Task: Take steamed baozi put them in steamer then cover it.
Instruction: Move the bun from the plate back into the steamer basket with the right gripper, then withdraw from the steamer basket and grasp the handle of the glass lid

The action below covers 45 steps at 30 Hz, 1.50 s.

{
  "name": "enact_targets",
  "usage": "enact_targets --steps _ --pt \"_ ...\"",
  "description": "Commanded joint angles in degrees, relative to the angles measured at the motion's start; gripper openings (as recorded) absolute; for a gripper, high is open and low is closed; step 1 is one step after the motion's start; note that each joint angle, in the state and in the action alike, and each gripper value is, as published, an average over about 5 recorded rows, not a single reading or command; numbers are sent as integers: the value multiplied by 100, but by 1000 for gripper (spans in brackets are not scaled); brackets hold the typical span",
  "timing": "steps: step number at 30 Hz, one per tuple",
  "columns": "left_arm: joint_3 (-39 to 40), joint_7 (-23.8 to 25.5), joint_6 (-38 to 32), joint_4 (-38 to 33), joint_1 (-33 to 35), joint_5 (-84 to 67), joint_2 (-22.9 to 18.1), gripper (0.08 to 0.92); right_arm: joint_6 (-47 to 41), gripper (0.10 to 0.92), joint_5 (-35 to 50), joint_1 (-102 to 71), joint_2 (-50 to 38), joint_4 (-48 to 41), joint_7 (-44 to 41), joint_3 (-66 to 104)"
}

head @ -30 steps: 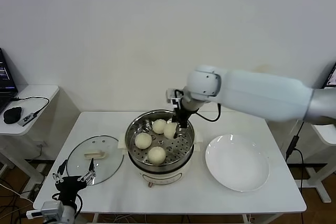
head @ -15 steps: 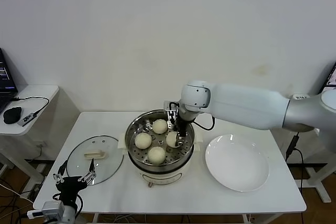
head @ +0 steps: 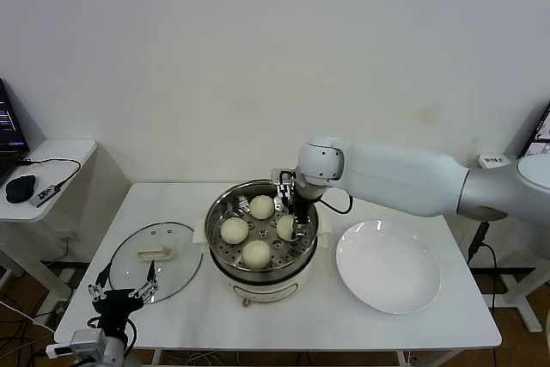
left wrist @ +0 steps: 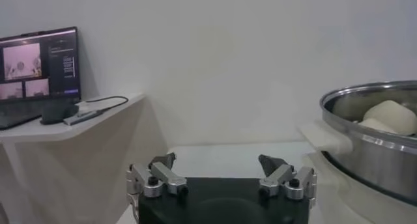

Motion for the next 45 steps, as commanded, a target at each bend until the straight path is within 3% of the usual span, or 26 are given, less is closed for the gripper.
enact_targets --steps 1,5,9,17,22,25,30,33,38,45 --pt "-7 1 2 -14 4 0 12 823 34 748 -125 -1 -37 7 12 158" --pt "-13 3 5 -24 -8 -4 18 823 83 815 -111 105 -252 295 32 436" --pt "-12 2 4 -9 -20 -7 27 823 74 822 -44 187 -622 793 239 774" --pt "-33 -2 -17 16 2 -18 34 823 82 823 41 -284 -1693 2038 1534 1278" --pt "-29 -6 -32 29 16 3 10 823 425 823 61 -1614 -2481 2598 2905 2394" --pt "-31 -32 -74 99 13 30 1 823 1100 823 -99 -3086 -2939 2834 3858 3537" --pt "-27 -78 -218 326 15 80 50 823 2392 823 -801 -5729 -3274 3077 4735 5723" --pt "-18 -74 -250 400 -25 93 44 823 3032 823 -1254 -7308 -3001 3159 4913 7239" --pt "64 -49 -297 493 -81 182 -35 823 3892 823 -1770 -9422 -1756 3224 4644 9529" --pt "213 -141 -665 1021 -165 1434 7 823 4212 823 -1823 -10722 160 3223 3842 11383"
